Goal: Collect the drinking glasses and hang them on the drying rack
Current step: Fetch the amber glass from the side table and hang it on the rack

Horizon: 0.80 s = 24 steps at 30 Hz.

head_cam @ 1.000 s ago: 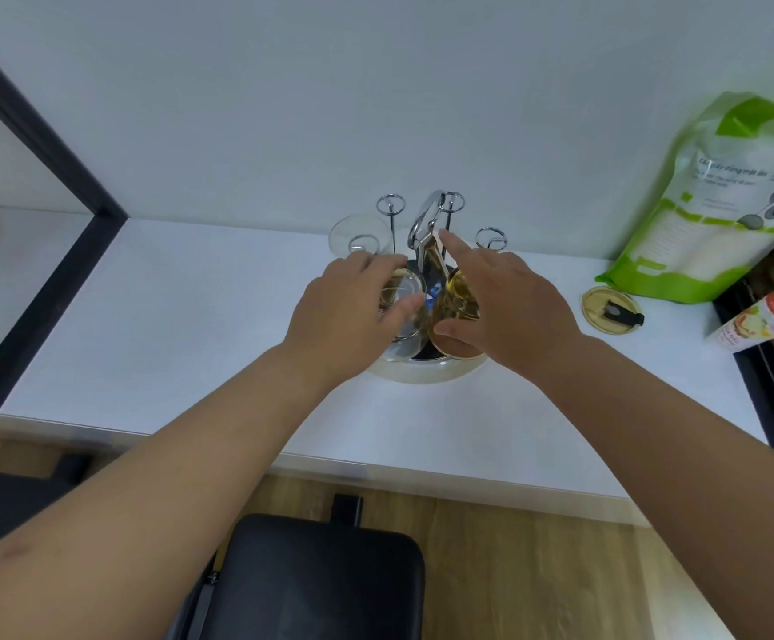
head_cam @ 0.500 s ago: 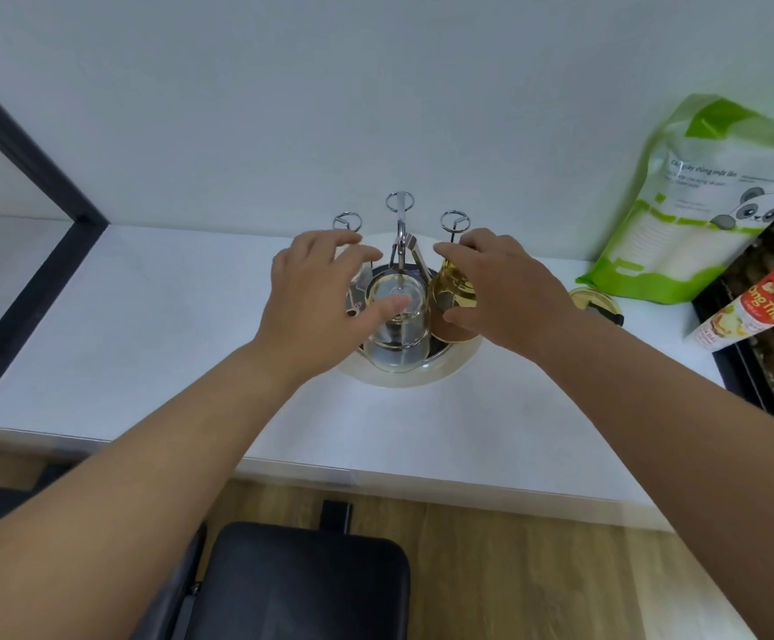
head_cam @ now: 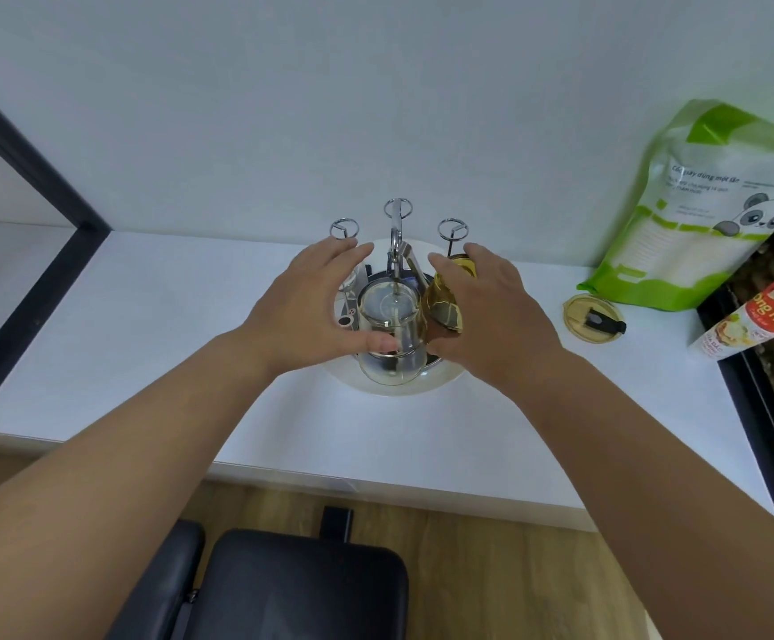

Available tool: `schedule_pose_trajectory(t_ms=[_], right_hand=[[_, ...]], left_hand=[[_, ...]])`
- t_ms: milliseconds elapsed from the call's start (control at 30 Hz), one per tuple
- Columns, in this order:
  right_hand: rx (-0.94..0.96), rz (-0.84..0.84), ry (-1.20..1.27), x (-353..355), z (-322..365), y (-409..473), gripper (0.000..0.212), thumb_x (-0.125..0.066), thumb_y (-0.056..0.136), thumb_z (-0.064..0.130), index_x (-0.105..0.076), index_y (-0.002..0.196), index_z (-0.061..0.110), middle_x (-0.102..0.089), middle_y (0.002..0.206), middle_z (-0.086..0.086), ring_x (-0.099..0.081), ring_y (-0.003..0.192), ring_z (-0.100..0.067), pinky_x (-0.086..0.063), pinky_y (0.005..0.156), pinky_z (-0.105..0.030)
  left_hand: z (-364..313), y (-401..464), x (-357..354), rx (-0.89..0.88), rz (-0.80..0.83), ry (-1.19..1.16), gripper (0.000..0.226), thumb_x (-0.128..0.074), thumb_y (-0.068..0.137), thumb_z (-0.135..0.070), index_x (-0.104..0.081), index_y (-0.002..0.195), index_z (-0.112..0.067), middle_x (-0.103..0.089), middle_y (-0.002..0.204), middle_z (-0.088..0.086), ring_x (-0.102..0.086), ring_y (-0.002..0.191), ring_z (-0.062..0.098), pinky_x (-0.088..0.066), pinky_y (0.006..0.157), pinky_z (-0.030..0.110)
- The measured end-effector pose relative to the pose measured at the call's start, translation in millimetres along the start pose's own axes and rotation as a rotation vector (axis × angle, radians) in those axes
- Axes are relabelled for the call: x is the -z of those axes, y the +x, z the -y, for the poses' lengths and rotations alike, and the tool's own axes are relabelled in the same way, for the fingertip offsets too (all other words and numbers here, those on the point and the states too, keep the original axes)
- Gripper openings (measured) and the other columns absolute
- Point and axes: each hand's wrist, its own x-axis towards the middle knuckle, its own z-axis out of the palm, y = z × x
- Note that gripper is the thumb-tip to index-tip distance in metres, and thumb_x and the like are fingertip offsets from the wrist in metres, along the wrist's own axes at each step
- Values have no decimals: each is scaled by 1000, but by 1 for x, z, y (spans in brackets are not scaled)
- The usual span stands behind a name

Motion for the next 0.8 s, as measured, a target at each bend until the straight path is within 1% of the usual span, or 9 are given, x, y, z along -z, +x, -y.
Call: schedule_pose_trajectory(t_ms=[100,267,367,433,500,533,600,667,800], right_hand=[[-3,-20,20,-5,1,-3,107,-89,77,47,-28,163,32,-17,173,-8,-9,160,-31,-47,109,-54],[-10,-33,22,-11,2,-6,116,-88,72,59,-23,164,33,-10,175,-8,0,162,-33,-47,109,-58],[-4,-29,16,-10,3,-7,115,-85,72,63,-23,165,35,-6,177,-9,6,163,-33,-43,111,-59],[35,-69,-12,-10,3,-9,111,-85,71,64,-31,163,33,-8,177,-12,6,163,-35,-37,116,-63],[93,-108,-28,-13,5,-10,103,-83,71,67,-42,158,30,-13,177,-14,5,163,-38,-26,122,-69],[119,-115,-39,-15,8,-10,99,-81,72,69,-46,155,29,-14,176,-14,5,163,-38,-20,123,-71],[144,-123,-65,-18,13,-8,93,-77,73,73,-53,149,26,-18,176,-15,5,163,-38,-13,123,-72],[142,-133,-72,-20,17,-5,89,-80,73,69,-56,146,24,-22,174,-16,2,163,-39,-12,123,-73],[135,-176,-51,-26,18,-5,89,-87,69,61,-59,144,23,-33,170,-16,-6,163,-40,-13,121,-74]], left_hand=[[0,0,-1,-7,-11,7,120,-86,60,-72,-35,161,-32,-29,168,-9,-20,155,11,-24,120,31],[0,0,-2,-20,-29,13,119,-87,60,-71,-37,160,-30,-31,167,-8,-22,154,11,-23,118,27],[-1,-1,-3,-21,-31,9,122,-83,58,-78,-37,160,-30,-30,168,-6,-21,156,14,-24,124,35],[0,-2,-4,-43,-59,38,124,-76,55,-84,-38,160,-29,-29,170,-3,-17,159,17,-21,127,45],[1,-5,-7,-67,-84,67,124,-75,56,-86,-39,160,-29,-27,171,-2,-14,161,19,-19,127,51],[2,-6,-8,-69,-88,70,123,-77,56,-85,-39,160,-30,-26,171,-3,-13,161,19,-18,128,50],[4,-9,-8,-44,-76,46,122,-82,58,-80,-37,160,-32,-23,172,-8,-10,161,17,-15,127,42],[5,-11,-8,-18,-55,13,123,-85,57,-76,-34,161,-34,-21,172,-12,-7,161,12,-14,124,34],[11,-12,-5,-15,-33,-5,127,-88,53,-74,-31,161,-37,-20,172,-13,-4,160,8,-14,122,31]])
